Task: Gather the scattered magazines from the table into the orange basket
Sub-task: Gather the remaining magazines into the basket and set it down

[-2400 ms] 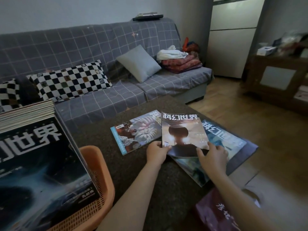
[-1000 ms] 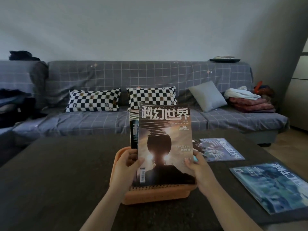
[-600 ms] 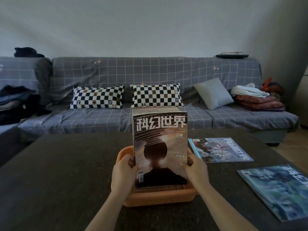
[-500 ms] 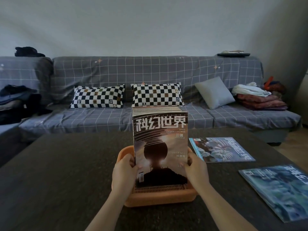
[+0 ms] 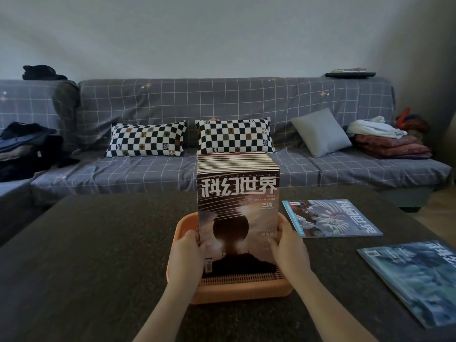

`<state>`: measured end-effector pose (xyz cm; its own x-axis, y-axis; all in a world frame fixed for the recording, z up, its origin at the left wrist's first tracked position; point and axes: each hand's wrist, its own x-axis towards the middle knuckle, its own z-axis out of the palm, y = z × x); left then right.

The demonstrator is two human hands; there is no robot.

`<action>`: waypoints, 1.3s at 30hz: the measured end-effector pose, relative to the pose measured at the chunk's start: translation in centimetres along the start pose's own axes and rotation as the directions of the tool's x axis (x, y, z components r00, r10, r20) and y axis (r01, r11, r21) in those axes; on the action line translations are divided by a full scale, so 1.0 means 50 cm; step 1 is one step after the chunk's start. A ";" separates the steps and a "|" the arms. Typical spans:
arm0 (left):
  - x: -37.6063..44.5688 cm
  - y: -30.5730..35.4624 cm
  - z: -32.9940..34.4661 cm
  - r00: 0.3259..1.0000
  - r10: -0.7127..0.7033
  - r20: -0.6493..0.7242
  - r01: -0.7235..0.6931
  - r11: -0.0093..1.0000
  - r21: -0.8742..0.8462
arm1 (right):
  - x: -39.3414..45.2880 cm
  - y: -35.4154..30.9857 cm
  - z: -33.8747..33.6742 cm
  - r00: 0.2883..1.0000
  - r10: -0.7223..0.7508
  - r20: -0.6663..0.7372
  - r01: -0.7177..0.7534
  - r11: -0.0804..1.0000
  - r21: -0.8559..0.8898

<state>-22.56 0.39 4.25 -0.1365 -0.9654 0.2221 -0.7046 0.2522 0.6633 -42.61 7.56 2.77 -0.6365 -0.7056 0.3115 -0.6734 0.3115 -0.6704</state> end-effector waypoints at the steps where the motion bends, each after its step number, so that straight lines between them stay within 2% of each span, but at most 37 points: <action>1: -0.001 0.001 0.001 1.000 0.000 -0.002 0.000 1.000 -0.006 | 0.001 0.001 -0.001 1.000 -0.011 -0.002 0.011 1.000 -0.010; 4: -0.003 0.004 0.002 1.000 -0.010 0.000 0.010 1.000 -0.022 | 0.005 0.004 -0.003 1.000 -0.008 -0.005 0.007 0.997 -0.078; 7: -0.002 0.003 0.004 1.000 0.015 0.007 -0.016 0.999 0.037 | 0.005 0.005 -0.005 1.000 0.004 -0.001 -0.004 0.994 -0.106; 15: -0.006 0.009 0.007 1.000 -0.014 0.020 0.013 0.999 0.049 | -0.001 0.003 -0.008 0.997 -0.073 0.041 0.074 0.997 -0.038; 21: -0.012 0.017 0.007 0.989 0.014 0.147 -0.035 0.989 0.142 | -0.001 0.006 -0.009 0.996 -0.039 0.086 0.044 0.998 -0.051; 25: -0.020 0.011 0.005 0.997 -0.014 0.075 0.007 0.996 0.087 | -0.005 0.002 -0.015 0.994 0.011 0.112 -0.012 1.000 0.013; 29: -0.033 0.020 -0.007 0.997 0.030 -0.071 -0.022 0.993 0.119 | -0.024 -0.003 -0.033 0.998 -0.050 0.048 0.044 0.993 0.110; 34: -0.054 0.047 -0.010 0.982 0.083 -0.172 -0.082 0.997 0.018 | -0.053 0.005 -0.058 0.996 -0.087 -0.019 0.089 0.983 0.159; 39: -0.086 0.105 0.017 0.969 0.226 -0.097 -0.238 0.960 -0.150 | -0.084 0.032 -0.100 0.997 -0.049 -0.059 0.058 0.985 0.161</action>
<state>-26.28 5.83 6.16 -0.2240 -0.8726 0.4340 -0.5394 0.4820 0.6904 -42.90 14.19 3.73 -0.6236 -0.6811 0.3837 -0.6403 0.1635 -0.7505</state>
